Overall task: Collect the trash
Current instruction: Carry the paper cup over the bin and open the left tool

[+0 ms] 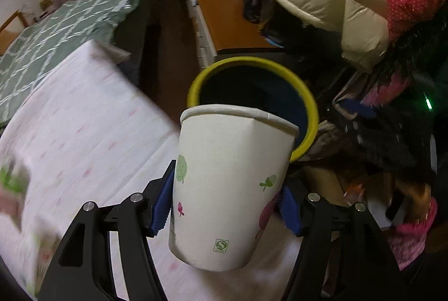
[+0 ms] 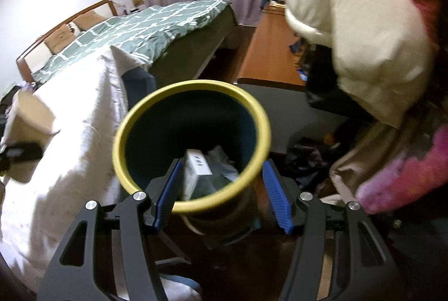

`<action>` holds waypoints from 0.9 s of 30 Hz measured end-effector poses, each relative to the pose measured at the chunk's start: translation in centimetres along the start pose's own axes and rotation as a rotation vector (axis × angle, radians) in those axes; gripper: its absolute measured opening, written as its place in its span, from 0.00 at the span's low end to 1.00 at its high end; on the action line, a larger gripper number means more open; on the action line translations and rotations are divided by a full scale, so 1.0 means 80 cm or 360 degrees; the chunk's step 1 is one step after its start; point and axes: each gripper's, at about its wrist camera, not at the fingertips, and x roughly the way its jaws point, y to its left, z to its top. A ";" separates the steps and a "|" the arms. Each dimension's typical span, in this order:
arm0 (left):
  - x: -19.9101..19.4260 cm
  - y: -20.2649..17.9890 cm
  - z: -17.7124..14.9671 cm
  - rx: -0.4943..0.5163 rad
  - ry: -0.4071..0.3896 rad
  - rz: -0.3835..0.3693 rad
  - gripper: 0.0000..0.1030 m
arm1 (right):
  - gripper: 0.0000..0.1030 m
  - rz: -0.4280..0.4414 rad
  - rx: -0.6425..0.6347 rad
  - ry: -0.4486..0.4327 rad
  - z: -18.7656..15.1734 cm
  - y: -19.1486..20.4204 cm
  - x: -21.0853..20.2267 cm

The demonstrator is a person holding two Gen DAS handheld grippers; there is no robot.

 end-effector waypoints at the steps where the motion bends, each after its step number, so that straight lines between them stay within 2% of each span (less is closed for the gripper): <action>1: 0.008 -0.007 0.010 0.0009 0.0000 -0.0006 0.62 | 0.55 -0.0008 0.0008 -0.0002 -0.003 -0.005 -0.003; 4: 0.038 -0.030 0.044 0.0034 0.0009 -0.0052 0.63 | 0.55 -0.0027 0.0042 0.0000 -0.011 -0.023 -0.008; 10: 0.083 -0.056 0.082 0.0042 0.0009 -0.0070 0.66 | 0.55 -0.0055 0.0088 0.0028 -0.021 -0.044 -0.004; 11: 0.088 -0.057 0.088 0.0034 -0.0006 -0.0063 0.68 | 0.55 -0.0056 0.0090 0.0034 -0.022 -0.045 -0.002; 12: 0.090 -0.057 0.091 0.0029 -0.0016 -0.0052 0.78 | 0.55 -0.0055 0.0090 0.0040 -0.024 -0.045 -0.001; 13: 0.092 -0.057 0.095 0.0020 -0.0028 -0.0036 0.83 | 0.55 -0.0051 0.0090 0.0042 -0.025 -0.044 0.000; 14: 0.087 -0.056 0.096 -0.0003 -0.0060 -0.0019 0.86 | 0.55 -0.0046 0.0089 0.0044 -0.026 -0.044 0.000; 19: 0.030 -0.038 0.073 -0.0072 -0.0175 -0.0011 0.90 | 0.55 -0.0014 0.0060 0.0049 -0.028 -0.031 0.001; 27: -0.106 0.011 -0.037 -0.0229 -0.0367 0.0029 0.92 | 0.55 0.0066 -0.0035 0.0060 -0.027 0.017 0.001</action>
